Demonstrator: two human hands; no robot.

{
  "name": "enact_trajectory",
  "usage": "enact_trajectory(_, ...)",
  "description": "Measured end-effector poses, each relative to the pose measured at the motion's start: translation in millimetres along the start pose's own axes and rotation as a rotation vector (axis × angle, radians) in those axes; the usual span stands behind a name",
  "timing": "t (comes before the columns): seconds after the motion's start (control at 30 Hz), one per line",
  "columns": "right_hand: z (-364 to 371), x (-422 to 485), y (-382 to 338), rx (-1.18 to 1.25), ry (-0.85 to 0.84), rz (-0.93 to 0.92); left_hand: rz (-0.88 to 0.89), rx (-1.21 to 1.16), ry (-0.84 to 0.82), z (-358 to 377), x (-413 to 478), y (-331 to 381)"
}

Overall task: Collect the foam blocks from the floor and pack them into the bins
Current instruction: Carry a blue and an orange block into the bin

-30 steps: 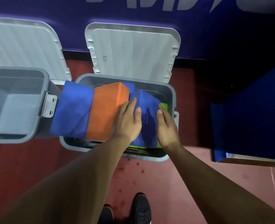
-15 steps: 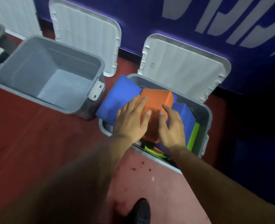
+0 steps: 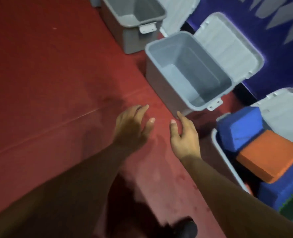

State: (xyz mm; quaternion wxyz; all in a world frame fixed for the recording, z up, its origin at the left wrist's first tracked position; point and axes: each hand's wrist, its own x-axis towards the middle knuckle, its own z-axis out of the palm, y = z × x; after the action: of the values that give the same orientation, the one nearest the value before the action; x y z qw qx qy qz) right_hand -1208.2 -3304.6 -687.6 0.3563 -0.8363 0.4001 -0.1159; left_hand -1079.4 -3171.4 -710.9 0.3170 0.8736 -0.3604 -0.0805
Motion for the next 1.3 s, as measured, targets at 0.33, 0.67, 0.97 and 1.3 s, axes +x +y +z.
enact_trajectory(0.33,331,-125,-296,-0.016,-0.366,-0.356,-0.413,0.213,0.106,-314,-153,-331)
enact_trajectory(0.67,525,-245,-521,-0.106,-0.639,-0.806,-0.82,0.24,0.42,-508,-307,-503)
enact_trajectory(0.97,720,-315,-682,-0.135,-0.733,-1.014,-1.062,0.286,0.526,-611,-386,-669)
enact_trajectory(1.3,876,-420,-818,-0.349,-0.958,-1.184,-1.308,0.193,0.67,-704,-487,-801)
